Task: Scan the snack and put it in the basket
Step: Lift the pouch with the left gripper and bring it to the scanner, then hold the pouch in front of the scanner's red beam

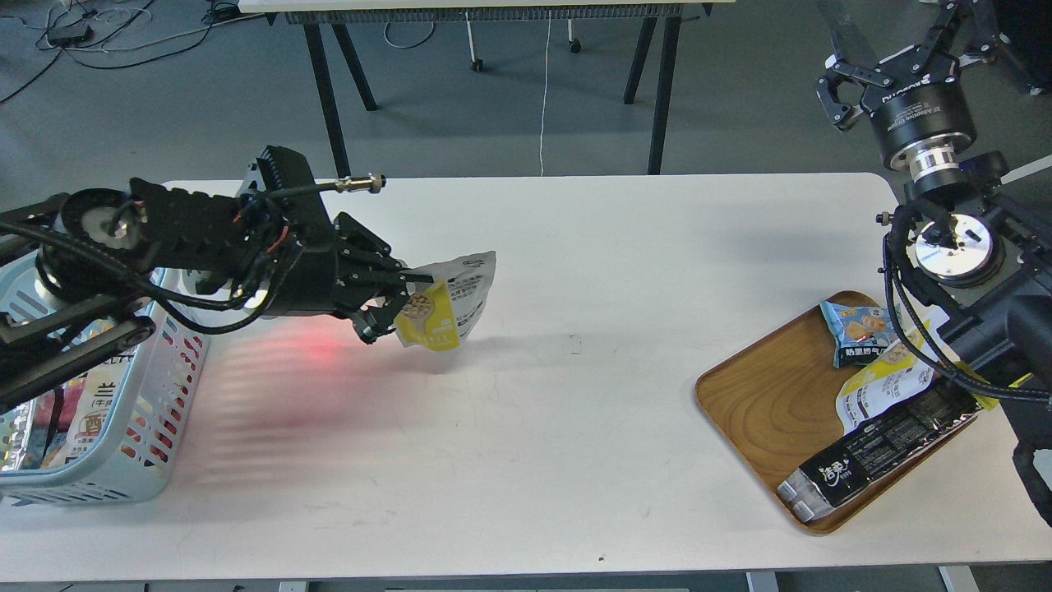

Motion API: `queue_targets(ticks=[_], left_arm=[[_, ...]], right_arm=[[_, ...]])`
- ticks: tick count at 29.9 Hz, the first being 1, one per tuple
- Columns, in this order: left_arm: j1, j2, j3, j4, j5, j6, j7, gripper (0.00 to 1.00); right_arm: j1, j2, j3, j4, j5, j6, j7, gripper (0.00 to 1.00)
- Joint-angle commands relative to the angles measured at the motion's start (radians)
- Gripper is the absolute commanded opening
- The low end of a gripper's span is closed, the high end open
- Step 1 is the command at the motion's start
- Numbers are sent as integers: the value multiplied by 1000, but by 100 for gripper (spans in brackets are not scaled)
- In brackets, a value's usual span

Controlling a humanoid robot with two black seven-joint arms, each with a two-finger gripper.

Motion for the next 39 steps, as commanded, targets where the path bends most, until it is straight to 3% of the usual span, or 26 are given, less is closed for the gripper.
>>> queue_targets(ticks=[1,7,17,39], left_arm=[[0,65,1,1,0,0,-3,0],[20,137,7,11,0,0,-34,0],[20,220,7,18,0,0,-48,0],[17,205,-3,18,0,0,-42,0]], right_arm=[[0,-2,0,1,0,0,0,99],[3,0,0,0,-1,0,0,99],[17,5,0,3,-1,0,0,99],[22,6,3,3,-1,0,2,99]])
